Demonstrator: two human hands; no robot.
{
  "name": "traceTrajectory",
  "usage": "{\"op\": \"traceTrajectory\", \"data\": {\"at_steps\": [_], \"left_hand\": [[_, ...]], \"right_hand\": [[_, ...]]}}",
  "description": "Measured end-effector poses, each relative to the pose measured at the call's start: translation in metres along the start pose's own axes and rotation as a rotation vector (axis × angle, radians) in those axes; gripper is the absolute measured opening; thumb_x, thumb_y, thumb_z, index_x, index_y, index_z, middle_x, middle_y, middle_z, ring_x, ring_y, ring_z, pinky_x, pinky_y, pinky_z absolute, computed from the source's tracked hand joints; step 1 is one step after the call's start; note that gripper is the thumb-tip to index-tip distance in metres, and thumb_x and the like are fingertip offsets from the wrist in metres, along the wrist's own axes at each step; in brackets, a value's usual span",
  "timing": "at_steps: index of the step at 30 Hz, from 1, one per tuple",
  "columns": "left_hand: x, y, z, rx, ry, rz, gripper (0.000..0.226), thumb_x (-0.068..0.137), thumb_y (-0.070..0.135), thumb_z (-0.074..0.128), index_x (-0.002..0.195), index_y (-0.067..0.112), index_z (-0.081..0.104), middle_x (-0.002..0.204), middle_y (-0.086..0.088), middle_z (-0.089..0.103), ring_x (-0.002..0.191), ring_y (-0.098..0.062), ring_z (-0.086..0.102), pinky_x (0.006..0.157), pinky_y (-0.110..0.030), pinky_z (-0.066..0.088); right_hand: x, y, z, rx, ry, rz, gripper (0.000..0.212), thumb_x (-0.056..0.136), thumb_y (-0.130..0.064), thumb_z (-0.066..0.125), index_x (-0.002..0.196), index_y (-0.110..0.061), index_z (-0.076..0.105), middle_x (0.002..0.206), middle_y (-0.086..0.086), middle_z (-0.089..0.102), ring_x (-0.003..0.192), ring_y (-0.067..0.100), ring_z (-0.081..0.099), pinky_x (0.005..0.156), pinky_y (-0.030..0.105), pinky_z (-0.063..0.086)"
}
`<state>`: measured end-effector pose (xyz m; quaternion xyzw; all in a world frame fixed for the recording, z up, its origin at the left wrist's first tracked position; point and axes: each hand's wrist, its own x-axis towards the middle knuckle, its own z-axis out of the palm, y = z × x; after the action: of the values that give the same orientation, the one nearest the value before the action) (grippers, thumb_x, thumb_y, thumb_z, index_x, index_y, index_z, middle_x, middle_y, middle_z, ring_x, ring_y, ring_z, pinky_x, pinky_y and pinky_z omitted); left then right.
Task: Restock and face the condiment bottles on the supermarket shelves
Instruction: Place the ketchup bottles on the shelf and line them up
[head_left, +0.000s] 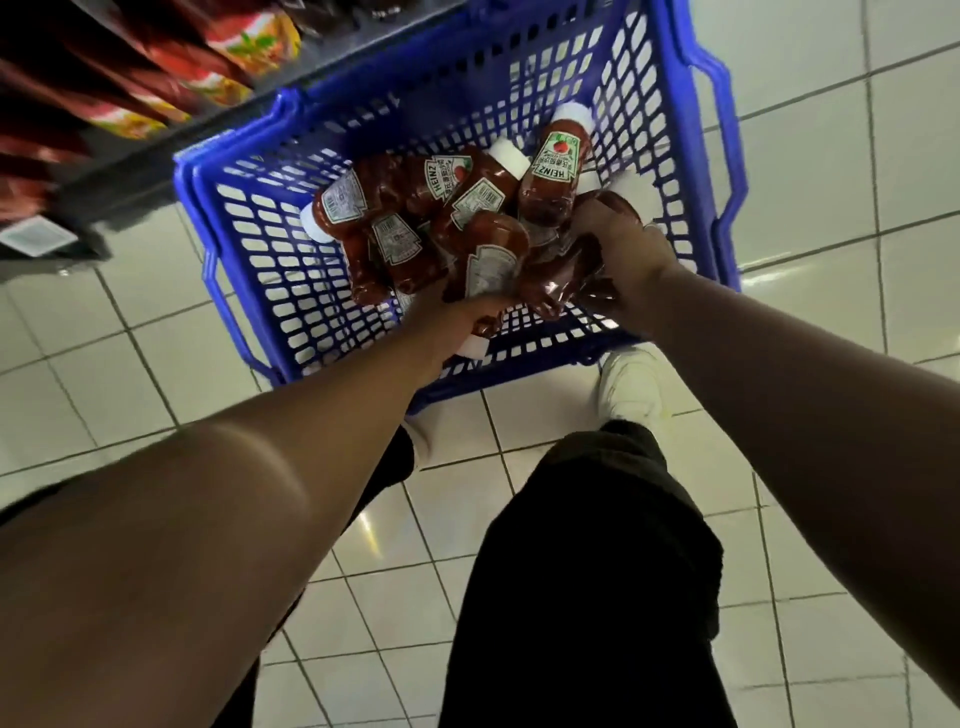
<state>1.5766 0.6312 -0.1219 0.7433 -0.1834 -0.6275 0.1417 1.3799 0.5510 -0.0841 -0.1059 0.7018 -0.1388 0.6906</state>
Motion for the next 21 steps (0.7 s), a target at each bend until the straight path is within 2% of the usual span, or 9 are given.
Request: {"op": "traceTrajectory", "data": {"at_steps": [1, 3, 6, 10, 13, 15, 17, 19, 21], "left_hand": [[-0.019, 0.007, -0.004, -0.081, -0.006, 0.007, 0.042, 0.069, 0.035, 0.090, 0.106, 0.031, 0.071, 0.095, 0.014, 0.078, 0.086, -0.006, 0.074, 0.080, -0.030, 0.057], [-0.060, 0.025, -0.012, -0.210, -0.027, 0.032, 0.053, 0.065, 0.035, 0.091, 0.113, 0.025, 0.072, 0.099, 0.002, 0.079, 0.087, -0.017, 0.075, 0.077, -0.037, 0.058], [-0.132, 0.068, -0.019, -0.333, -0.063, 0.080, 0.051, 0.055, 0.041, 0.092, 0.102, 0.028, 0.076, 0.096, -0.002, 0.079, 0.082, -0.019, 0.076, 0.067, -0.035, 0.058], [-0.241, 0.151, -0.016, -0.478, -0.109, 0.215, 0.049, 0.059, 0.041, 0.095, 0.103, 0.028, 0.079, 0.102, -0.007, 0.078, 0.090, -0.023, 0.076, 0.074, -0.039, 0.060], [-0.323, 0.225, -0.017, -0.543, -0.122, 0.324, 0.052, 0.062, 0.035, 0.092, 0.108, 0.018, 0.075, 0.098, -0.009, 0.078, 0.087, -0.025, 0.076, 0.072, -0.040, 0.059], [-0.381, 0.274, -0.019, -0.556, -0.142, 0.447, 0.034, 0.067, 0.030, 0.085, 0.099, 0.023, 0.078, 0.090, -0.006, 0.077, 0.079, -0.025, 0.074, 0.072, -0.039, 0.059], [-0.435, 0.320, -0.022, -0.596, -0.141, 0.571, 0.022, 0.072, 0.020, 0.080, 0.094, 0.021, 0.079, 0.086, -0.006, 0.076, 0.075, -0.026, 0.072, 0.069, -0.037, 0.059], [-0.485, 0.365, -0.025, -0.633, -0.177, 0.697, 0.021, 0.080, 0.008, 0.068, 0.101, 0.007, 0.072, 0.083, -0.009, 0.075, 0.069, -0.025, 0.073, 0.064, -0.035, 0.060], [-0.532, 0.408, -0.031, -0.638, -0.216, 0.813, 0.028, 0.081, 0.003, 0.061, 0.108, -0.003, 0.062, 0.082, -0.012, 0.074, 0.069, -0.026, 0.073, 0.065, -0.035, 0.060]], "right_hand": [[-0.024, -0.005, -0.005, 0.025, -0.069, 0.000, 0.065, 0.065, -0.040, 0.077, 0.123, -0.015, 0.061, 0.096, 0.007, 0.078, 0.083, 0.023, 0.078, 0.070, 0.040, 0.063], [-0.073, -0.016, -0.017, 0.086, -0.173, -0.030, 0.058, 0.070, -0.037, 0.072, 0.123, -0.016, 0.066, 0.096, 0.005, 0.080, 0.089, 0.025, 0.078, 0.076, 0.044, 0.062], [-0.156, -0.041, -0.035, 0.259, -0.320, -0.041, 0.054, 0.082, -0.026, 0.063, 0.134, -0.008, 0.061, 0.126, 0.018, 0.069, 0.117, 0.040, 0.066, 0.099, 0.062, 0.050], [-0.278, -0.092, -0.057, 0.328, -0.442, -0.034, 0.058, 0.086, -0.019, 0.060, 0.142, -0.004, 0.054, 0.138, 0.027, 0.059, 0.127, 0.050, 0.057, 0.097, 0.067, 0.048], [-0.366, -0.139, -0.068, 0.318, -0.520, -0.094, 0.057, 0.087, -0.020, 0.062, 0.141, -0.002, 0.053, 0.136, 0.030, 0.060, 0.123, 0.050, 0.060, 0.092, 0.071, 0.051], [-0.419, -0.172, -0.072, 0.319, -0.562, -0.185, 0.053, 0.083, -0.018, 0.067, 0.133, -0.003, 0.058, 0.129, 0.029, 0.063, 0.112, 0.046, 0.064, 0.094, 0.072, 0.049], [-0.470, -0.207, -0.071, 0.292, -0.543, -0.298, 0.066, 0.075, -0.014, 0.072, 0.137, 0.001, 0.053, 0.126, 0.031, 0.060, 0.109, 0.044, 0.062, 0.102, 0.071, 0.044], [-0.518, -0.240, -0.070, 0.251, -0.524, -0.402, 0.075, 0.073, -0.012, 0.075, 0.142, 0.004, 0.048, 0.127, 0.031, 0.060, 0.107, 0.041, 0.061, 0.106, 0.067, 0.042], [-0.559, -0.270, -0.071, 0.235, -0.547, -0.496, 0.068, 0.074, -0.010, 0.074, 0.136, 0.006, 0.052, 0.126, 0.031, 0.062, 0.101, 0.038, 0.063, 0.102, 0.059, 0.046]]}}
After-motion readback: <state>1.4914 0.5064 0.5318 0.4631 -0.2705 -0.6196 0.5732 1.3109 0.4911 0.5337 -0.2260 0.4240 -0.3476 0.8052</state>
